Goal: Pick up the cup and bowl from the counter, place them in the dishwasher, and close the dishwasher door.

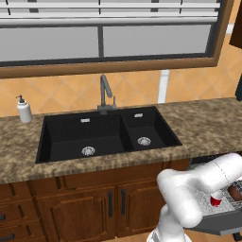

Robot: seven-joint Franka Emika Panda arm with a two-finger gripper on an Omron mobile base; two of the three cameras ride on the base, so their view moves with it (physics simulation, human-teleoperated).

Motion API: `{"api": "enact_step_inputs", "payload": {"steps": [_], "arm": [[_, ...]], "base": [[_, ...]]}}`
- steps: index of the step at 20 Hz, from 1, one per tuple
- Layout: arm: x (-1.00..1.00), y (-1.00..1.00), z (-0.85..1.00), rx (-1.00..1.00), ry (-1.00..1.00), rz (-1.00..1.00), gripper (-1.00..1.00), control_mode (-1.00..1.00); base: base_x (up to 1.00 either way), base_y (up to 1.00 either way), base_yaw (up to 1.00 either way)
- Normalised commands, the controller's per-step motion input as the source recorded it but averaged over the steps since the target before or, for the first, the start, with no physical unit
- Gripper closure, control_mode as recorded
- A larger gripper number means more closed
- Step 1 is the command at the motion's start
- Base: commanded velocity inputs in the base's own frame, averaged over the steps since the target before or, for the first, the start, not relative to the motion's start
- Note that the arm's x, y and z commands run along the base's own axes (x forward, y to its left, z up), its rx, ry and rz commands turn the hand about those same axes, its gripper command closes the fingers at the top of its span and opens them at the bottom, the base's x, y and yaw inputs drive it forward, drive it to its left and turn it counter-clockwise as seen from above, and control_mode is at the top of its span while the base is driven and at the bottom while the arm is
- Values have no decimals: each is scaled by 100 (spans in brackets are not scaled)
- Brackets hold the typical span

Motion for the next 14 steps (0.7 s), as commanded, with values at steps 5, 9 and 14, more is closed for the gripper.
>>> {"api": "enact_step_inputs", "payload": {"steps": [5,9,14], "arm": [[-1,-33,-100,0,-7,8,-100,-100],[15,-50,-100,0,-9,13,-100,-100],[28,-26,-100,0,-7,12,-100,-100]], "base": [[0,0,0],[0,0,0],[0,0,0]]}}
